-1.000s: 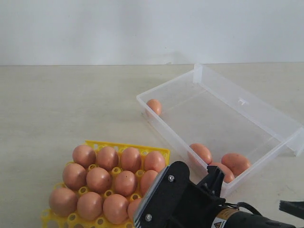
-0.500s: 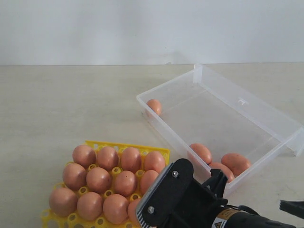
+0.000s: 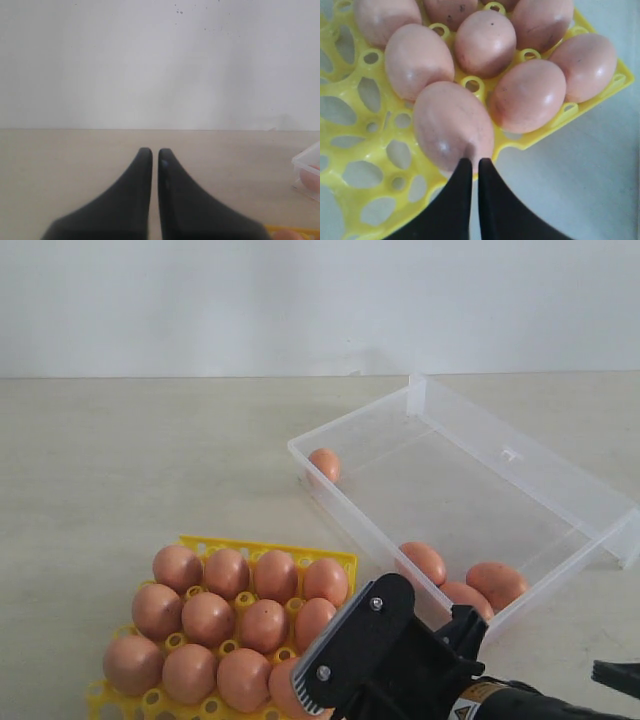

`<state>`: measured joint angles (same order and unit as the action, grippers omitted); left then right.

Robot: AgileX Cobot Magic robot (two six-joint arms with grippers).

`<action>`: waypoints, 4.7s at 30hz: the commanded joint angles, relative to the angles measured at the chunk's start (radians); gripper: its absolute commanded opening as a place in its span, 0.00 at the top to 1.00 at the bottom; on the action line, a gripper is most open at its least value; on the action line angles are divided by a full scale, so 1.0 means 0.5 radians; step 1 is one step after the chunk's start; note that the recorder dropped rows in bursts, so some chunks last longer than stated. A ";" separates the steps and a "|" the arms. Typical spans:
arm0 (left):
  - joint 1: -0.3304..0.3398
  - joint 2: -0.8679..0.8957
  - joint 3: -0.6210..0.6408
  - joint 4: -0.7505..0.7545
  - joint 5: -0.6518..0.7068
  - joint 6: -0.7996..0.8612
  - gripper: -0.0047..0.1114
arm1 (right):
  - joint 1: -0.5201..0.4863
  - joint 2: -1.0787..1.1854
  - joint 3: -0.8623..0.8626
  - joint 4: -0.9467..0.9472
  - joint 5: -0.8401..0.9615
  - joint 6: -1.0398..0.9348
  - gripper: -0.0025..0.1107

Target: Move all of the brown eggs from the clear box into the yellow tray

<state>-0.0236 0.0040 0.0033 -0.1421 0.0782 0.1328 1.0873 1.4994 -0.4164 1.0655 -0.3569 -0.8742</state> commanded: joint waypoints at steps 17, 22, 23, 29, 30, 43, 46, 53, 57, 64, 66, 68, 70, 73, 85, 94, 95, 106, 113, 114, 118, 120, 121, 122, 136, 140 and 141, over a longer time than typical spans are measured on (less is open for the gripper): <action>0.003 -0.008 -0.007 -0.007 -0.006 -0.013 0.92 | -0.003 0.136 -0.004 -0.092 -0.024 0.141 0.98; 0.003 -0.008 -0.007 -0.007 -0.010 -0.013 0.92 | -0.003 0.136 -0.004 -0.376 -0.031 0.394 0.98; 0.003 -0.008 -0.007 -0.007 -0.010 -0.013 0.92 | -0.003 0.136 -0.004 -0.386 -0.034 0.436 0.98; 0.003 -0.008 -0.007 -0.007 -0.010 -0.013 0.92 | -0.003 0.136 -0.004 -0.371 -0.085 0.481 0.98; 0.003 -0.008 -0.007 -0.007 -0.010 -0.013 0.92 | -0.003 0.126 -0.004 -0.345 -0.114 0.477 0.98; 0.003 -0.008 -0.007 -0.007 -0.010 -0.013 0.92 | -0.592 -0.643 -0.067 -0.082 -1.509 0.054 0.98; 0.003 -0.008 -0.007 -0.007 -0.010 -0.013 0.92 | -1.136 -0.603 -0.243 -0.497 -0.730 0.547 0.98; 0.003 -0.008 -0.007 -0.007 -0.006 -0.013 0.92 | -1.833 -0.013 -1.196 -1.583 1.342 1.160 0.98; 0.003 -0.008 -0.007 -0.007 -0.006 -0.013 0.92 | -1.795 0.403 -1.745 -1.468 2.198 0.816 0.98; 0.003 -0.008 -0.007 -0.007 -0.006 -0.013 0.92 | -1.645 0.863 -2.156 -1.184 2.012 0.698 0.90; 0.003 -0.008 -0.007 -0.007 -0.006 -0.013 0.92 | -1.617 0.961 -2.204 -1.087 1.974 0.704 0.74; 0.003 -0.008 -0.007 -0.007 -0.006 -0.013 0.92 | -1.598 1.027 -2.220 -1.030 1.870 0.727 0.58; 0.003 -0.008 -0.007 -0.007 -0.006 -0.013 0.92 | -1.598 1.093 -2.219 -0.987 1.763 0.865 0.49; 0.003 -0.008 -0.007 -0.007 -0.006 -0.013 0.92 | -1.598 1.143 -2.219 -0.974 1.721 1.025 0.50; 0.003 -0.008 -0.007 -0.007 -0.009 -0.013 0.92 | -1.598 1.374 -2.219 -0.768 1.562 1.118 0.50; 0.003 -0.008 -0.007 -0.007 -0.006 -0.013 0.92 | -1.598 1.475 -2.219 -0.670 1.478 1.118 0.58; 0.003 -0.008 -0.007 -0.007 -0.006 -0.013 0.92 | -1.598 1.475 -2.219 -0.670 1.478 1.118 0.63; 0.003 -0.008 -0.007 -0.007 -0.006 -0.013 0.92 | -1.598 1.044 -2.219 -1.251 1.634 1.305 0.98; 0.003 -0.008 -0.007 -0.007 -0.014 -0.013 0.92 | -1.598 0.518 -2.137 -3.853 1.461 2.825 0.98; 0.003 -0.008 -0.007 -0.007 -0.014 -0.013 0.92 | -1.598 0.468 -2.112 -4.206 1.369 2.912 0.98; 0.003 -0.008 -0.007 -0.007 -0.014 -0.013 0.92 | -1.598 0.323 -2.079 -4.851 1.171 3.025 0.98; 0.003 -0.008 -0.007 -0.007 -0.014 -0.013 0.92 | -1.598 0.248 -2.079 -4.899 1.151 3.086 0.98; 0.003 -0.008 -0.007 -0.007 -0.014 -0.013 0.92 | -1.598 0.218 -2.079 -4.893 1.167 3.175 0.98; 0.003 -0.008 -0.007 -0.007 -0.014 -0.013 0.92 | -1.598 0.188 -2.079 -4.884 1.181 3.279 0.98; 0.003 -0.008 -0.007 -0.007 -0.004 -0.013 0.92 | -1.640 0.005 -2.079 -5.620 2.220 3.202 0.98; 0.003 -0.008 -0.007 -0.007 -0.004 -0.013 0.92 | -1.835 0.063 -2.079 -5.543 2.804 2.858 0.98; 0.003 -0.008 -0.007 -0.007 -0.004 -0.013 0.92 | -1.903 0.066 -2.079 -5.365 2.919 2.831 0.98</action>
<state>-0.0236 0.0040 0.0033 -0.1421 0.0782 0.1328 0.2051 1.5296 -1.4582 -1.7301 0.8872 0.6213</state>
